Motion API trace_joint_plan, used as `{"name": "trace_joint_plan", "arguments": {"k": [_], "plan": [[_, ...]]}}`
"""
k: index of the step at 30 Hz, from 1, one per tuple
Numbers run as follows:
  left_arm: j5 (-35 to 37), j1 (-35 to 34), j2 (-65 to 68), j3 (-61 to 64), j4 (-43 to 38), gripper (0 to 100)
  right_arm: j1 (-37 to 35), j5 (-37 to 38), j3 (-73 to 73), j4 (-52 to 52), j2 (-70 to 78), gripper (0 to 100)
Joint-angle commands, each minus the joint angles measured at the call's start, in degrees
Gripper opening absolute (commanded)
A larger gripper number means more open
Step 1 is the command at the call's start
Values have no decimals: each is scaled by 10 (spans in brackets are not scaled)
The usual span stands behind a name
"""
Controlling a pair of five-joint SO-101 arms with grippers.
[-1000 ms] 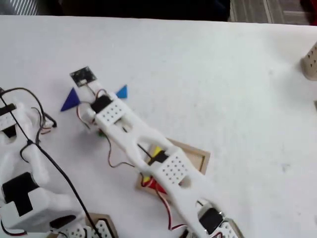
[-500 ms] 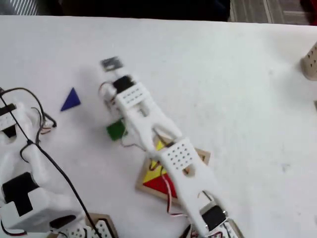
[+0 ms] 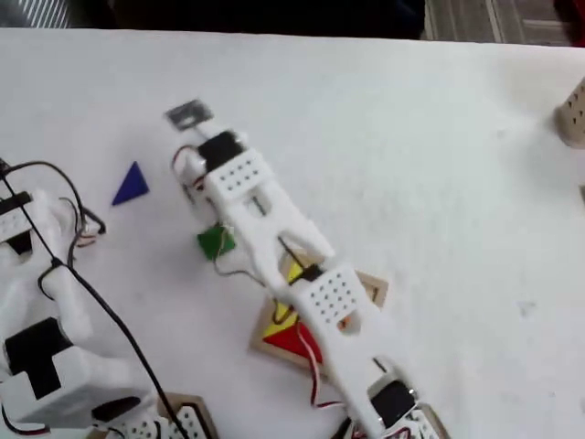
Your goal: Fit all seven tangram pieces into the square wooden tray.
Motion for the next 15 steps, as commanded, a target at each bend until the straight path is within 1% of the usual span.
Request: {"name": "trace_joint_plan", "arguments": {"k": [1, 6, 8, 10, 12, 14, 15], "plan": [[1, 8, -20, -4, -12, 233, -29, 24, 65, -17, -72, 215], [1, 8, -20, -4, -12, 233, -29, 21, 138, -97, -73, 216], [1, 8, -20, -4, -12, 233, -32, 20, 150, -120, -74, 262], [1, 8, -19, -4, -12, 233, -42, 25, 155, -141, -73, 337], [1, 8, -19, -4, -12, 233, -54, 55, 164, -157, -65, 395], [1, 8, -19, -4, -12, 233, -65, 97, 167, -162, -47, 406], [1, 8, -19, -4, -12, 233, -66, 102, 167, -165, -35, 404]]}}
